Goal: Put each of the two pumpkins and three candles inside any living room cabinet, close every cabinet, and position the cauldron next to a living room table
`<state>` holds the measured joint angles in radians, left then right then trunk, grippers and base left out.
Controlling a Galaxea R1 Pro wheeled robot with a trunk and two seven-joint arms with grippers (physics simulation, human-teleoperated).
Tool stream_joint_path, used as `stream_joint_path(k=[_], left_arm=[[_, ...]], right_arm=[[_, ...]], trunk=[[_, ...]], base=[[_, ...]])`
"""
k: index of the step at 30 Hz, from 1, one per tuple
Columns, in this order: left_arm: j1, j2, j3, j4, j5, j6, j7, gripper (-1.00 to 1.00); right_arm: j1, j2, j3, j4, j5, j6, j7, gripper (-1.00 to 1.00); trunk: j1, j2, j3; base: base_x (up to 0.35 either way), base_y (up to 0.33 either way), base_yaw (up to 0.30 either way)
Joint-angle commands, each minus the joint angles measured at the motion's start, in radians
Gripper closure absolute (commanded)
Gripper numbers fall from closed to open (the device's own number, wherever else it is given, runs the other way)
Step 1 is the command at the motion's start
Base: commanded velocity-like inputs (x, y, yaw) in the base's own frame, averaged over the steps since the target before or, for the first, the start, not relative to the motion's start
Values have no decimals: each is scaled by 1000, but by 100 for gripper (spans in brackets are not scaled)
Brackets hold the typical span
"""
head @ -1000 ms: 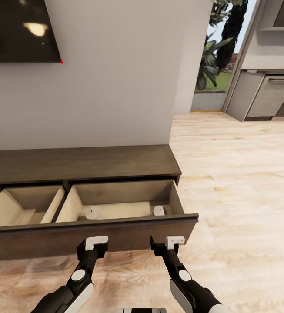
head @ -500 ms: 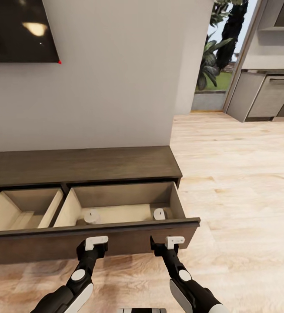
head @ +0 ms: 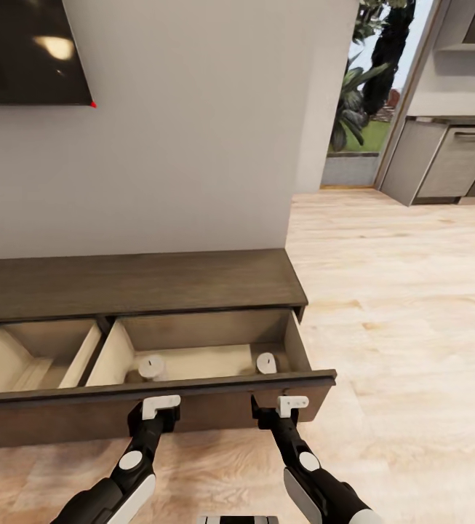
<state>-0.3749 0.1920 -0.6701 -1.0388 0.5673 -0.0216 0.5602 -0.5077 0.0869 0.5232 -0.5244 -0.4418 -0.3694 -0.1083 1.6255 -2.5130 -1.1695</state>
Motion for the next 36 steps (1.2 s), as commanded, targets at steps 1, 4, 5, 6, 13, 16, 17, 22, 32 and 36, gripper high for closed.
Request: stream_joint_path(k=[1,4,5,6,13,16,17,22,32,36], left_arm=[[-1,1,-5,0,8,-3,7,-100],[-1,1,-6,7,8,-3,7,-100],[-1,1,-6,10,7,-3,7,-100],[-1,1,-6,12,7,-3,7,-100],[-2,1,-6,14,6,-2,7,-100],[-2,1,-6,14,6,-2,6,-100],[-1,1,-6,14,6,-2,7,-100],[-2,1,-6,14,6,-3,6,-100],[-2,1,-6,14,6,-3,6,-100],[-2,1,-6,14,6,-3,6,-100]], right_arm=[[-2,-1,8,0,-7,-5,-10,-100],[-2,-1,8,0,-7,-5,-10,-100],[-2,-1,8,0,-7,-5,-10,-100],[-2,-1,8,0,-7,-5,-10,-100],[-2,-1,8,0,-7,-5,-10,-100],[-2,-1,8,0,-8,-5,-10,-100],[-2,-1,8,0,-8,-5,-10,-100],[-2,-1,8,0,-8,-5,-10,-100],[-2,-1,8,0,-8,-5,-10,-100],[-2,-1,8,0,-8,-5,-10,-100]], trunk=[[0,0,-1],[0,0,-1],[0,0,-1],[0,0,-1],[0,0,-1],[0,0,-1],[0,0,-1],[0,0,-1],[0,0,-1],[0,0,-1]], base=[[217,0,0],[221,0,0],[225,0,0],[226,0,0],[243,0,0],[255,0,0],[256,0,0],[256,0,0],[256,0,0],[255,0,0]])
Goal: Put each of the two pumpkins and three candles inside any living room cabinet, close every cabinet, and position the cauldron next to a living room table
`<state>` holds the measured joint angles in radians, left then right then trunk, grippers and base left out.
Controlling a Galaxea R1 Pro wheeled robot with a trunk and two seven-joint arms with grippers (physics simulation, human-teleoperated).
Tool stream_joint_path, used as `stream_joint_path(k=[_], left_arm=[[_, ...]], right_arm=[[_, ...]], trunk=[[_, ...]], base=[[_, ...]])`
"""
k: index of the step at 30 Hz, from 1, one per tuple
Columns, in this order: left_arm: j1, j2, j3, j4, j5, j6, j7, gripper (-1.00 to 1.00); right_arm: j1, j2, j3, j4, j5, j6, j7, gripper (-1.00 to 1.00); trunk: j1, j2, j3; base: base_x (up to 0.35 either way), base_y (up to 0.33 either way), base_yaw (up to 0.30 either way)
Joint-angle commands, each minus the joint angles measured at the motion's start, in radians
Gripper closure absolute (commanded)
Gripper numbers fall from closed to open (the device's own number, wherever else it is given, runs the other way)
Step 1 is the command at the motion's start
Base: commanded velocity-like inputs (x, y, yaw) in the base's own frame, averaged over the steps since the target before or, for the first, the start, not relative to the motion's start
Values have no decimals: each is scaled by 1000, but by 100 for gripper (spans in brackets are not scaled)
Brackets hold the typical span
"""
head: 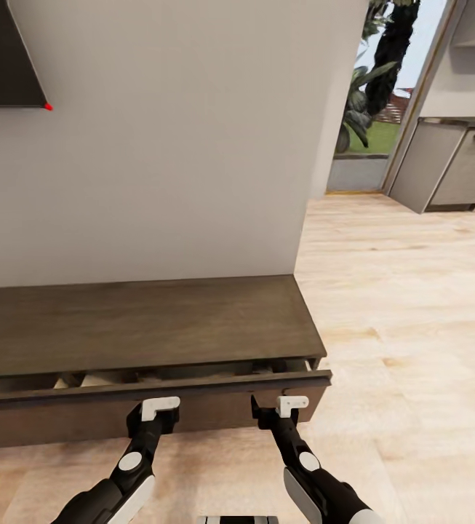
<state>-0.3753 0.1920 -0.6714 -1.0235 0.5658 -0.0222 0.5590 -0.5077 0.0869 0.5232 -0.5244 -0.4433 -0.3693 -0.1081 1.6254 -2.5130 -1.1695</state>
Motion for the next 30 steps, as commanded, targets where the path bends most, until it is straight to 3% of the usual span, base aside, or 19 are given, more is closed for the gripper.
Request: stream_joint_path(k=[1,22,30], left_arm=[[-1,1,-5,-1,8,-2,8,-100],[-1,1,-5,-1,2,-2,8,-100],[-1,1,-7,-1,2,-2,8,-100]], right_arm=[[-2,-1,8,0,-6,-5,-10,-100],[-2,-1,8,0,-6,-5,-10,-100],[-2,-1,8,0,-6,-5,-10,-100]], trunk=[[0,0,-1],[0,0,-1],[0,0,-1]], base=[[252,0,0],[95,0,0],[-240,0,0]])
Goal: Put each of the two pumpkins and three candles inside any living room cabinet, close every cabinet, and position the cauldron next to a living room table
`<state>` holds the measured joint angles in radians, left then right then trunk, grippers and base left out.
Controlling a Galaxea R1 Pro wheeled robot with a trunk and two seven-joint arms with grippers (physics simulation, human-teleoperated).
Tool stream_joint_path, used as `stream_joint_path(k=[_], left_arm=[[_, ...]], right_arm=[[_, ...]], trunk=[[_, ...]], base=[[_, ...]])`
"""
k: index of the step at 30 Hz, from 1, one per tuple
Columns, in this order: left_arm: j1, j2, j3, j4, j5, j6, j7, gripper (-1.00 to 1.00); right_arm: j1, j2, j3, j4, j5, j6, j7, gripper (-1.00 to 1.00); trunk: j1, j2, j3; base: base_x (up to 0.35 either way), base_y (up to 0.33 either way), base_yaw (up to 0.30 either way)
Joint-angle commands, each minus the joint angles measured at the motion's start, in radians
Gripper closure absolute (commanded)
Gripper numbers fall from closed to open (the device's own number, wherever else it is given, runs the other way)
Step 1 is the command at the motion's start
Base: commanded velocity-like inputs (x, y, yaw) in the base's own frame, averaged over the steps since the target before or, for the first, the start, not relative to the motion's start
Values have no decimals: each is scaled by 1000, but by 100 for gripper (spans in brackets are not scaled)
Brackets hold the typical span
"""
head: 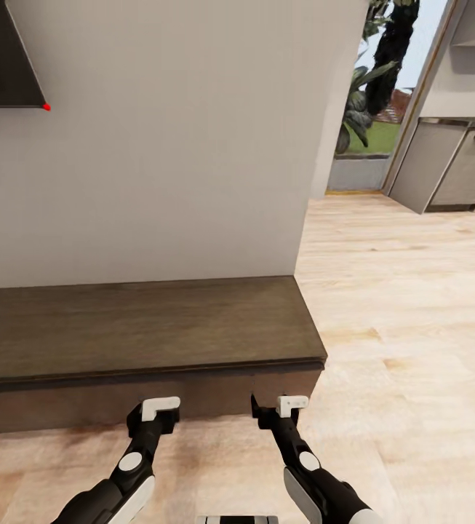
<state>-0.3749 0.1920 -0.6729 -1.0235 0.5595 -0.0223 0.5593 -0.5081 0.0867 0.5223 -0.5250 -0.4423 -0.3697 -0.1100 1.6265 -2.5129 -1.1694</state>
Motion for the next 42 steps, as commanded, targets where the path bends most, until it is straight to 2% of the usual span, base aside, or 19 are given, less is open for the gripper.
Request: stream_joint_path(k=[1,25,34,36,38,39,42], left_arm=[[-1,1,-5,-1,9,-2,7,-100],[-1,1,-5,-1,12,-2,7,-100],[-2,-3,2,-11,14,-2,9,-100],[-2,-21,3,-15,16,3,9,-100],[-2,-55,3,-24,14,13,10,-100],[-2,-77,4,-50,12,41,23,-100],[-2,-93,11,-104,17,177,55,-100]], right_arm=[[-1,-1,8,0,-7,-5,-8,-100],[-1,-1,8,2,-9,-2,-8,-100],[-1,-1,8,2,-10,-1,-8,-100],[-1,-1,8,2,-11,0,-8,-100],[-1,-1,8,2,-12,0,-8,-100],[-1,-1,8,1,-13,1,-8,-100],[-1,-1,8,1,-13,1,-8,-100]], trunk=[[-1,0,-1],[-1,0,-1],[-1,0,-1],[-1,0,-1],[-1,0,-1],[-1,0,-1],[-1,0,3]], base=[[-340,0,0],[-341,0,0],[-48,0,0],[-2,0,0],[-1,0,0],[0,0,0],[0,0,0]])
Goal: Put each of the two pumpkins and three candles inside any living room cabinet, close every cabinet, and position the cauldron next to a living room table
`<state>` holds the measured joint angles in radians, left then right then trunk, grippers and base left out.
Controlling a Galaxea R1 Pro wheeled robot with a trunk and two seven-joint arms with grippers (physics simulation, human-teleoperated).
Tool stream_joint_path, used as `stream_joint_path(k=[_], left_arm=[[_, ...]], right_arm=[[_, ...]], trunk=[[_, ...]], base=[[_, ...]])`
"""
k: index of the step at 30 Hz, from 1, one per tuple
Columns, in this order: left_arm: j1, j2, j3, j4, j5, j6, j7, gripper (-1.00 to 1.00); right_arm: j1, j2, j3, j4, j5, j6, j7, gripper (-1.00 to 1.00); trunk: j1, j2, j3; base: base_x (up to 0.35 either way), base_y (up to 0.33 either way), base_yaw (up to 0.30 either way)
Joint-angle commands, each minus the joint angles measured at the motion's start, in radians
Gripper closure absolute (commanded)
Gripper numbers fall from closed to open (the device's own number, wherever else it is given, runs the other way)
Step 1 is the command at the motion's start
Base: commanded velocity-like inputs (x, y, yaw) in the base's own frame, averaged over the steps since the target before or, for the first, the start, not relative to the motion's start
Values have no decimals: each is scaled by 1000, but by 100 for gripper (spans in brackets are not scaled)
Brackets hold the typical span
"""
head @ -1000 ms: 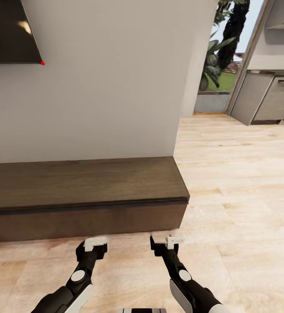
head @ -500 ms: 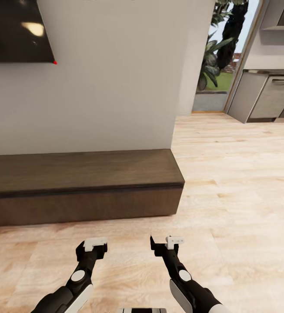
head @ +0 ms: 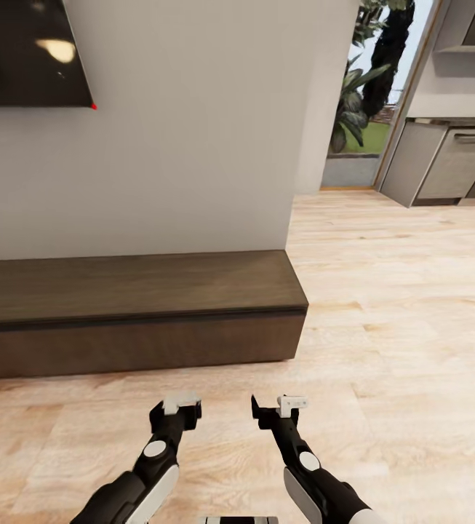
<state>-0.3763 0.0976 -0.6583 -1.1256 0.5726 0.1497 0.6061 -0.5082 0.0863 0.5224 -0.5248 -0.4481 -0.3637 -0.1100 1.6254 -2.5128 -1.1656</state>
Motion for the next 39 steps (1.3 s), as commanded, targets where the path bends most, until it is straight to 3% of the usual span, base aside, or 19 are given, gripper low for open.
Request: stream_joint_path(k=[1,4,7,11,14,17,19,23,25,31,36,39], left_arm=[[-1,1,-1,-8,5,28,11,-100],[-1,0,66,-27,4,107,20,-100],[-1,1,185,-32,2,137,22,-100],[-1,2,224,-34,3,153,23,-100],[-1,1,287,-37,5,241,24,-100],[-2,-3,370,-46,10,308,18,-100],[-3,-5,403,-47,21,347,10,-100],[-4,-6,425,-54,27,441,4,-100],[-5,-3,429,-58,27,454,4,-100],[-5,1,435,-71,27,463,4,-100],[-6,2,484,-72,32,466,3,-100],[-6,1,493,-72,33,470,3,-100]], right_arm=[[-1,-1,8,0,-7,-5,-8,-100],[-1,-1,8,1,-7,-3,-8,-100],[-1,-1,8,0,-8,-3,-8,-100],[-1,-2,8,0,-8,-3,-8,-100],[-1,-2,7,0,-9,12,-12,-100],[-1,-1,5,-8,-9,87,-16,-100],[-1,1,4,-15,-10,178,-18,-100],[-2,5,-5,-31,-29,334,-19,-100],[-2,6,-5,-32,-50,347,-16,-100],[-3,6,-5,-35,-67,325,-17,-100],[-3,6,-4,-37,-69,291,-15,-100],[-3,7,-3,-40,-69,288,-15,-100]], trunk=[[-1,0,3],[-2,1,15],[-3,1,26],[-5,2,42],[-6,3,53],[-8,4,65],[-9,4,73],[-10,5,88],[-11,6,96],[-14,7,119],[-16,8,138],[-18,9,150]], base=[[0,0,0],[0,0,0],[0,0,0],[0,0,0],[0,0,0],[0,0,0],[0,0,0],[-87,0,0],[-253,0,0],[-66,0,0],[-4,0,0],[0,0,0]])
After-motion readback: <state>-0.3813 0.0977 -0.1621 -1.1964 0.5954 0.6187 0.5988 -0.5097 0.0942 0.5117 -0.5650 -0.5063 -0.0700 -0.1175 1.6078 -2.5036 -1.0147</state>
